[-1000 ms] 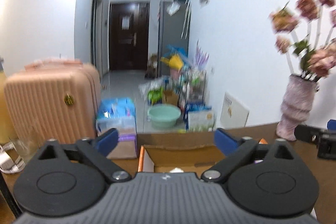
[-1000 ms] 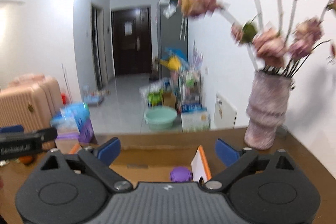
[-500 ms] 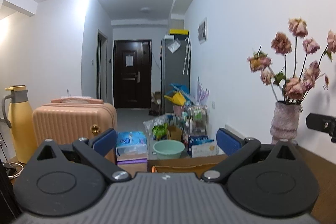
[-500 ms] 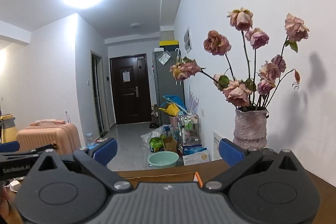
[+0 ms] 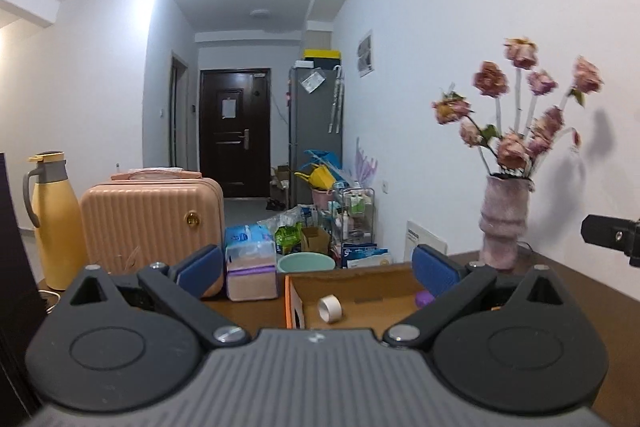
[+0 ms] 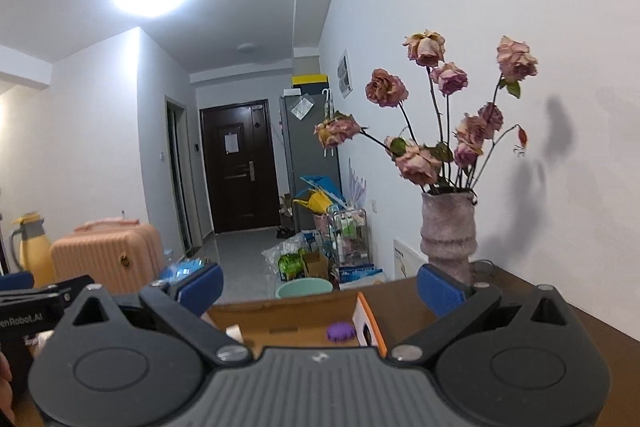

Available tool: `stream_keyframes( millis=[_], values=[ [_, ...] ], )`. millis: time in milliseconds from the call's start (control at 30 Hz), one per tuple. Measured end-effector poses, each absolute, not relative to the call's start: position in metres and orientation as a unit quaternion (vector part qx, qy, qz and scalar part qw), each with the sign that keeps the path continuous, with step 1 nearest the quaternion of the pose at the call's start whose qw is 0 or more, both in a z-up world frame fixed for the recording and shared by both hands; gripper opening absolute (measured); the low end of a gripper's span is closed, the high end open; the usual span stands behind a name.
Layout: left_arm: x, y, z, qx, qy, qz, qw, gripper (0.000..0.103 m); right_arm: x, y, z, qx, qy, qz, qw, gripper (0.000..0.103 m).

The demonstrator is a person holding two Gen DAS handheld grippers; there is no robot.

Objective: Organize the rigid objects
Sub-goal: 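Lift both open grippers out of the box and back over the table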

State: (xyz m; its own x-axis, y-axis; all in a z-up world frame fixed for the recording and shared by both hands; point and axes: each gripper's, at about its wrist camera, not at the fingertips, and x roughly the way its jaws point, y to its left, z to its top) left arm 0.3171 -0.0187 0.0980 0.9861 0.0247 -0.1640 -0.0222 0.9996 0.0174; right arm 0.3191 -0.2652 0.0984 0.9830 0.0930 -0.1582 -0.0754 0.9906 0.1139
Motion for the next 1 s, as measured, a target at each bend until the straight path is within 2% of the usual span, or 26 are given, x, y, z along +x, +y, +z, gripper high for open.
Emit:
stream_keyframes(
  millis=[233, 500, 600, 800, 1000],
  values=[
    [0.243, -0.014, 0.064, -0.019, 0.088, -0.022, 0.996, 0.103, 0.249, -0.27, 0.065, 0.065, 0.091, 0.04, 0.993, 0.103],
    [0.157, -0.014, 0.034, -0.014, 0.058, -0.023, 0.998, 0.103, 0.173, -0.259, 0.03, 0.026, 0.083, 0.046, 0.995, 0.103],
    [0.133, -0.015, 0.016, -0.016, 0.069, -0.031, 0.997, 0.103, 0.151, -0.252, 0.016, 0.007, 0.087, 0.045, 0.995, 0.103],
    [0.106, -0.017, -0.016, 0.01, 0.081, -0.015, 0.997, 0.103, 0.114, -0.242, -0.013, -0.015, 0.114, 0.045, 0.992, 0.103],
    [0.105, -0.021, -0.023, 0.012, 0.1, -0.024, 0.995, 0.103, 0.09, -0.247, -0.026, 0.001, 0.123, 0.032, 0.992, 0.103]
  ],
)
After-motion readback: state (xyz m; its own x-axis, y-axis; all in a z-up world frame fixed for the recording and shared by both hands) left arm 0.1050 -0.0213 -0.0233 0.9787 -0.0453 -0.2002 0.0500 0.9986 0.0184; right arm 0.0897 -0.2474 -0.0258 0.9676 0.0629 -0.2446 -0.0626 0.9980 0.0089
